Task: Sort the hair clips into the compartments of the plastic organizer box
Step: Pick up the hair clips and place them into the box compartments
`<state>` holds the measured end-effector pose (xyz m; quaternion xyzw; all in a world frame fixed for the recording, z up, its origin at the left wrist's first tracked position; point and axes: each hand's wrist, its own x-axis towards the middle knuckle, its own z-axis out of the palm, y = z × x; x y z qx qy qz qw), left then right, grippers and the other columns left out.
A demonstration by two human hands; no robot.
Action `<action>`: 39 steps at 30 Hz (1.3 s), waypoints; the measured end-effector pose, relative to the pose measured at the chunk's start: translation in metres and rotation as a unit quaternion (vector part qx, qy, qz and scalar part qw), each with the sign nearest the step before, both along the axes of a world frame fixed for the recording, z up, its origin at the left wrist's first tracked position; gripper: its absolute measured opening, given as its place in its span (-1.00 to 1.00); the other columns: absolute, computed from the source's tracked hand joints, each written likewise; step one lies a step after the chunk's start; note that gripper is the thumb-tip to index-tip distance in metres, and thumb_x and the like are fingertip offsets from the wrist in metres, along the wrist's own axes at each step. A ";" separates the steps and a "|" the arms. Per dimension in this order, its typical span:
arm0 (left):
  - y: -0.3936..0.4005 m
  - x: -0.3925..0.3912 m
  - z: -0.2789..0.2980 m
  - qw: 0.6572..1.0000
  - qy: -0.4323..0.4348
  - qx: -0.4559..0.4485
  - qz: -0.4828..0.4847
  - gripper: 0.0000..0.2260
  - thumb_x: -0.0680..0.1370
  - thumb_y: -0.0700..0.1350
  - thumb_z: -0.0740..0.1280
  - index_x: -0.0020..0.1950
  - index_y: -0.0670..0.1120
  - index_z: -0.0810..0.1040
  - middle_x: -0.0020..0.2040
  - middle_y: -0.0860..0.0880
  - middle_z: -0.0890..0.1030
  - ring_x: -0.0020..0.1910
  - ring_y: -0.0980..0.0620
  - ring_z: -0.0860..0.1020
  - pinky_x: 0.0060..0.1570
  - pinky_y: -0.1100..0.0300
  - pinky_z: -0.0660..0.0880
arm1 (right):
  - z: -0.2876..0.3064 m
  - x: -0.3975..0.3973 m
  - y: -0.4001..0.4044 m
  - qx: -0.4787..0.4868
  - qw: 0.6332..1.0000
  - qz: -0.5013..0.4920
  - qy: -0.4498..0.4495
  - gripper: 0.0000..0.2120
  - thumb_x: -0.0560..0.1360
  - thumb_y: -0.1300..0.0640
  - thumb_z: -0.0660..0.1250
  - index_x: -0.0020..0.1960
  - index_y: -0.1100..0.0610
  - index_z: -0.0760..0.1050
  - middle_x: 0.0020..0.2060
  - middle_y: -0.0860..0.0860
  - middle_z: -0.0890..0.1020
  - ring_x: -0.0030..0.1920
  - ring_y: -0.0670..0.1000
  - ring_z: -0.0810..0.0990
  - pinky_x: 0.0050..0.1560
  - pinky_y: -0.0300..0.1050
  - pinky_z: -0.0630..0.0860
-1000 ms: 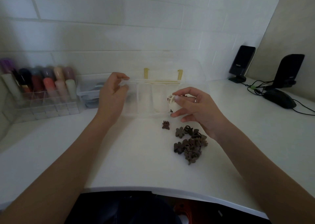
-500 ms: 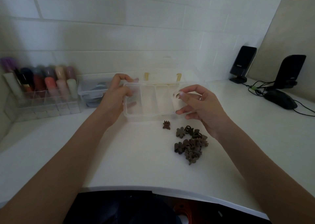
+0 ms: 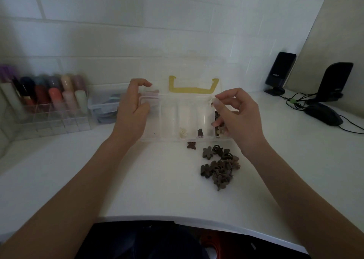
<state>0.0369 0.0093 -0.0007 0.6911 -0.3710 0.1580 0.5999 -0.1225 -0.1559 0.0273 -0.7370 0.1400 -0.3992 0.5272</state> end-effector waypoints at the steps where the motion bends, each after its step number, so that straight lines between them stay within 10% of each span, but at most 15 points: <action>1: 0.000 0.001 -0.001 1.000 -0.004 0.005 0.003 -0.57 0.32 -0.31 0.11 0.10 0.05 0.38 -0.31 -0.16 0.41 -0.40 0.00 0.30 -0.34 0.16 0.26 | 0.000 0.000 0.001 -0.007 1.000 0.007 -0.003 -0.89 0.49 0.16 0.38 -0.04 0.17 0.50 -0.12 0.05 0.67 -0.49 -0.01 0.61 -0.53 -0.29 0.40; 14: -0.002 0.002 -0.001 1.000 -0.005 -0.005 0.015 -0.57 0.33 -0.32 0.13 0.11 0.05 0.42 -0.39 -0.09 0.27 -0.42 0.09 0.26 -0.36 0.14 0.24 | -0.008 0.000 0.015 -0.210 0.977 -0.002 0.022 -0.87 0.46 0.07 0.41 -0.19 -0.06 0.47 -0.23 -0.19 0.65 -0.47 0.09 0.52 -0.41 -0.08 0.55; 21: -0.002 0.001 0.000 1.000 -0.001 -0.003 0.013 -0.58 0.34 -0.30 0.12 0.13 0.04 0.41 -0.40 0.01 0.27 -0.44 0.15 0.25 -0.39 0.22 0.23 | -0.018 0.004 0.016 -0.562 0.819 -0.008 0.113 -0.70 0.48 0.12 0.08 -0.06 0.01 0.59 -0.16 0.01 0.50 -0.48 -0.15 0.19 -0.59 -0.37 0.06; 29: -0.003 -0.002 0.001 1.000 0.000 -0.003 0.007 -0.58 0.35 -0.34 0.13 0.12 0.02 0.41 -0.37 -0.10 0.29 -0.45 0.15 0.25 -0.41 0.26 0.22 | -0.023 0.014 0.028 -0.622 0.747 -0.051 0.227 -0.93 0.36 0.23 0.40 -0.29 0.13 0.62 -0.22 0.11 0.44 -0.34 0.02 0.29 -0.51 -0.34 0.00; 36: -0.005 -0.003 0.002 1.000 0.009 0.000 0.008 -0.60 0.35 -0.37 0.14 0.07 0.03 0.38 -0.39 -0.05 0.29 -0.45 0.16 0.26 -0.41 0.26 0.23 | -0.021 0.016 0.026 -0.617 0.737 -0.117 0.249 -0.81 0.27 0.28 0.42 -0.17 0.06 0.65 -0.17 0.10 0.50 -0.28 0.04 0.45 -0.52 -0.35 -0.05; 39: -0.005 -0.003 0.001 1.000 0.010 0.002 0.010 -0.59 0.36 -0.41 0.14 0.07 0.01 0.38 -0.40 -0.04 0.30 -0.47 0.17 0.26 -0.43 0.27 0.23 | -0.020 0.013 0.020 -0.556 0.800 -0.084 0.210 -0.65 0.42 0.32 0.30 0.11 0.02 0.59 -0.08 0.10 0.45 -0.25 -0.01 0.38 -0.52 -0.35 0.09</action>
